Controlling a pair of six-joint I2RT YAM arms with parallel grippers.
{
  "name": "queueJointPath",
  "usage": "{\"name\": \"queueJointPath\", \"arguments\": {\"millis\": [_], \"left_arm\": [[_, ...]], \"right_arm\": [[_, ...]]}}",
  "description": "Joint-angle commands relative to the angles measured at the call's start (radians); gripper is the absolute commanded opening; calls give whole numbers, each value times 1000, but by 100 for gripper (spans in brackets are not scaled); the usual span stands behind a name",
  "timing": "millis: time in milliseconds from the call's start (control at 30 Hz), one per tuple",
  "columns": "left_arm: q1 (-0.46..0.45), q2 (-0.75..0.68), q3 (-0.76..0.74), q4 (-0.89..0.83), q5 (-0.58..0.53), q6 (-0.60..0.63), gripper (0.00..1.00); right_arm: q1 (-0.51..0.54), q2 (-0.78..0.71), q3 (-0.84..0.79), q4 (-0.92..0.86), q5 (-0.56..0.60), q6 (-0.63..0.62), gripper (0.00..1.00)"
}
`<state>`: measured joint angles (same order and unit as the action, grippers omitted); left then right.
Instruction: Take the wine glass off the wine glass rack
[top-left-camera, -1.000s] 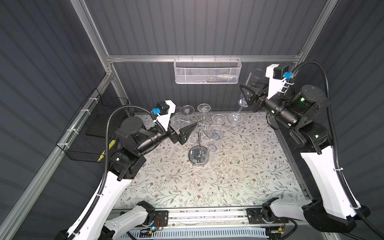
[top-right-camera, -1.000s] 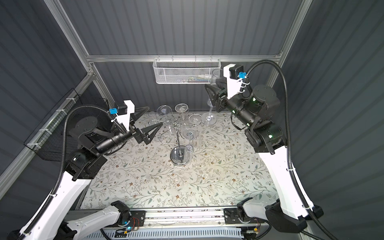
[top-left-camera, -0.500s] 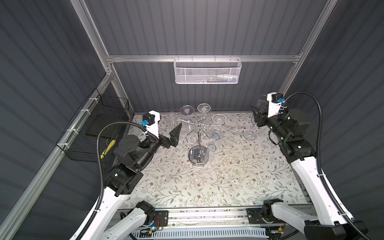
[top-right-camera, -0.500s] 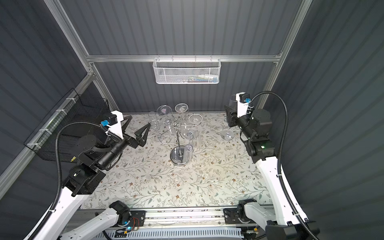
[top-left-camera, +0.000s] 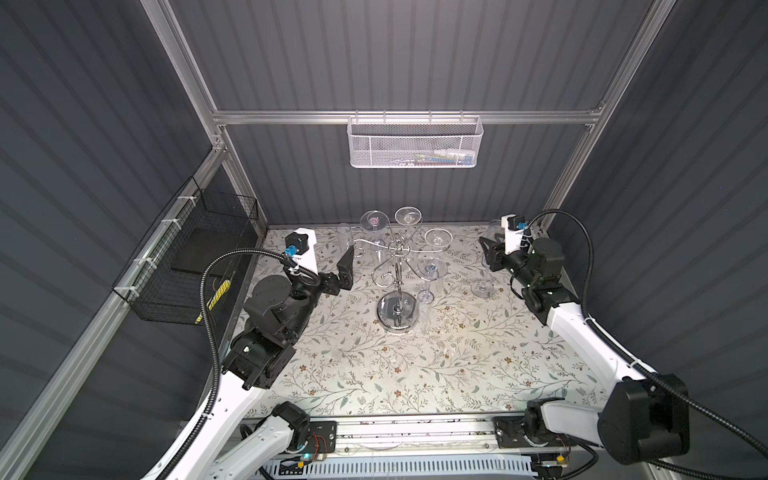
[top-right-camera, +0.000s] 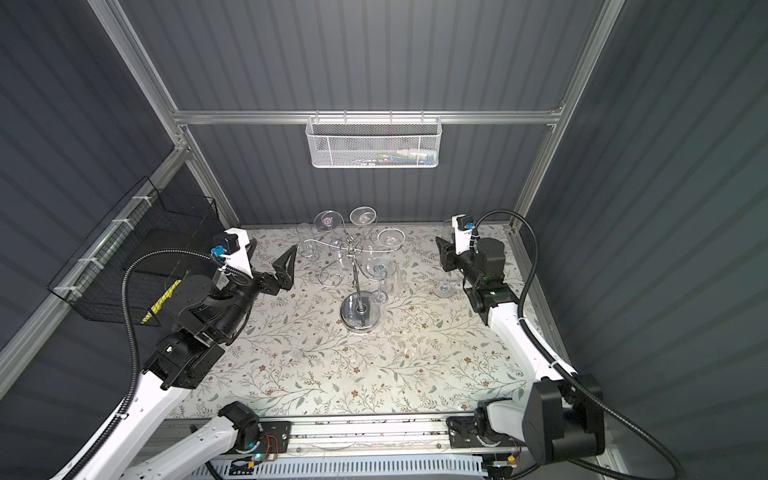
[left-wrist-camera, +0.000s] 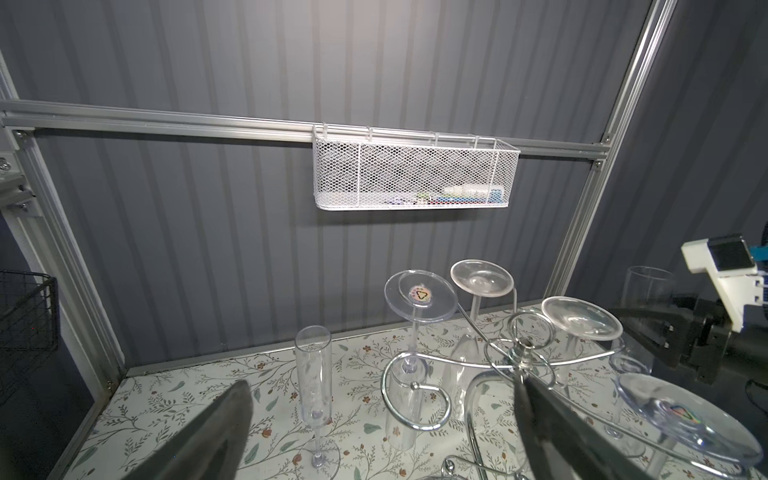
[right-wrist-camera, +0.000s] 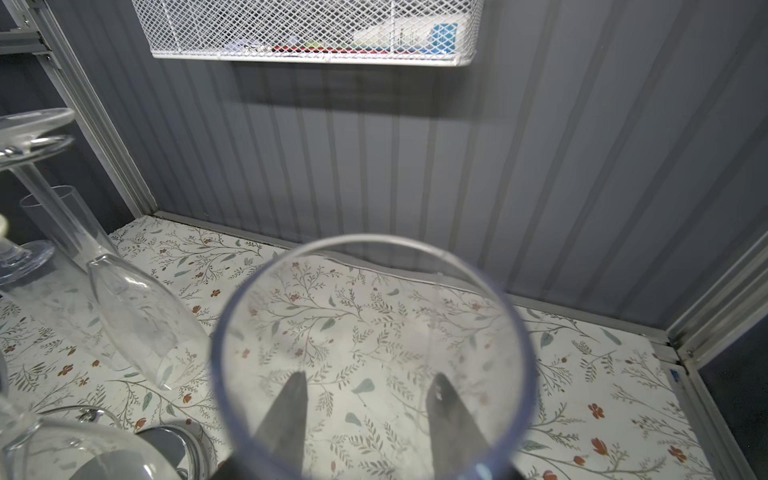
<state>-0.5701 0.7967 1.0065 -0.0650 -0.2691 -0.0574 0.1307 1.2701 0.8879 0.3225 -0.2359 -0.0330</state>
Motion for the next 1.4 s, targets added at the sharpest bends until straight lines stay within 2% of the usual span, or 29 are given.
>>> {"name": "queueJointPath", "arguments": {"millis": [0, 467, 867, 1367], "left_arm": [[-1, 11, -3, 43, -30, 3, 100], [-1, 19, -8, 40, -11, -9, 100], [-1, 23, -19, 41, 2, -25, 100], [-1, 33, -27, 51, 14, -39, 100]], "right_arm": [[-5, 31, -5, 155, -17, 12, 32], [-3, 225, -125, 486, -40, -5, 31], [-3, 389, -161, 779, -33, -32, 31], [-3, 492, -162, 873, -16, -11, 33]]}}
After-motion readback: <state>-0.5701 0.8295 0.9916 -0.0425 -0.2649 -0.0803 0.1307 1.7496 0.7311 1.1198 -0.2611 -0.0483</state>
